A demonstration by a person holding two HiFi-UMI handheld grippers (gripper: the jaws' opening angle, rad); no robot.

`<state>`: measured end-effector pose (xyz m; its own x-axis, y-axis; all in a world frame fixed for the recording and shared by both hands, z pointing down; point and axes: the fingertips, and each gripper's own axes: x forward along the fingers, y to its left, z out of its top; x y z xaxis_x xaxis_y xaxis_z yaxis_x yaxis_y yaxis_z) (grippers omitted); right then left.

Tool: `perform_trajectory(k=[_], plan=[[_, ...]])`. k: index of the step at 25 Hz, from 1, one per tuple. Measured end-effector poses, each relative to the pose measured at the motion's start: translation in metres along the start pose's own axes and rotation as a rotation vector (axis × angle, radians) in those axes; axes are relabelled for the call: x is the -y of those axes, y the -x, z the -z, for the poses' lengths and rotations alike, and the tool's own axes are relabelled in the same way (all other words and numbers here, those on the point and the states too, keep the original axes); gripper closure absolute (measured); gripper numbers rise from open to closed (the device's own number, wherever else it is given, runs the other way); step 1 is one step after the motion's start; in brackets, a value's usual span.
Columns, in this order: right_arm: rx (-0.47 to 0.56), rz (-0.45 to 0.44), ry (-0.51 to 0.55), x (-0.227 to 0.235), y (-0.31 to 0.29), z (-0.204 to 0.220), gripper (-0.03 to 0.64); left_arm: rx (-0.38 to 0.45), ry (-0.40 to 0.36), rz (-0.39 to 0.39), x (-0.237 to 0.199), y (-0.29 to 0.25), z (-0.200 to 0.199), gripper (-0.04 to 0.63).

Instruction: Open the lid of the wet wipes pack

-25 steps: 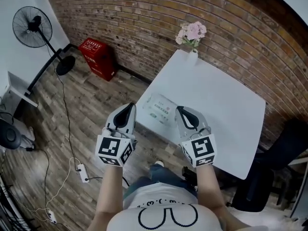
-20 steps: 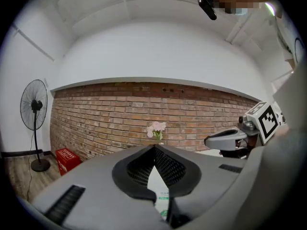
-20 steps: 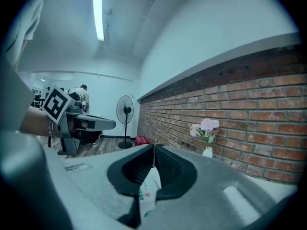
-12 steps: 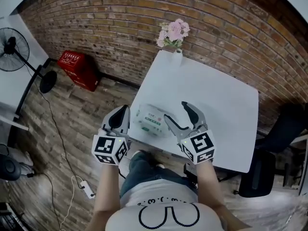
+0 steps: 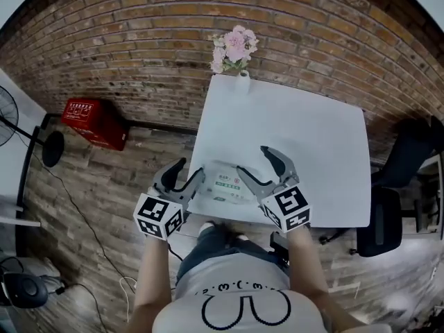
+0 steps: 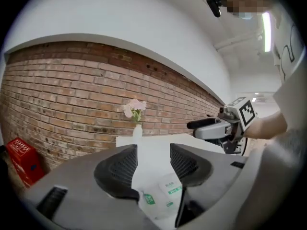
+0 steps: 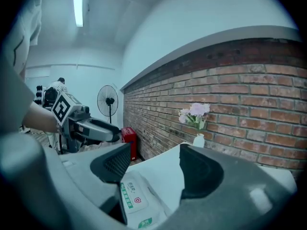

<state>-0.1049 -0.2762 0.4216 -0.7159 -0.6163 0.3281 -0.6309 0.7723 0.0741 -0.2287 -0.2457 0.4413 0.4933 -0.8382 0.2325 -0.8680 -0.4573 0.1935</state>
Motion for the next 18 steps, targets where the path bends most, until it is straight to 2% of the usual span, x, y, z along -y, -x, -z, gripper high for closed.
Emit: perform_trajectory(k=[5, 8, 15, 18], plan=[[-0.077, -0.014, -0.006, -0.02, -0.016, 0.021, 0.307, -0.174, -0.079, 0.211, 0.009, -0.002, 0.044, 0.385], [-0.12, -0.011, -0.033, -0.031, -0.022, 0.038, 0.307, -0.244, -0.119, 0.301, 0.011, -0.003, 0.066, 0.385], [-0.27, -0.097, -0.054, -0.049, -0.029, 0.086, 0.307, -0.413, -0.182, 0.423, 0.019, -0.002, 0.119, 0.385], [-0.347, -0.161, -0.044, -0.059, -0.037, 0.11, 0.307, -0.419, -0.209, 0.421, 0.017, -0.009, 0.134, 0.385]])
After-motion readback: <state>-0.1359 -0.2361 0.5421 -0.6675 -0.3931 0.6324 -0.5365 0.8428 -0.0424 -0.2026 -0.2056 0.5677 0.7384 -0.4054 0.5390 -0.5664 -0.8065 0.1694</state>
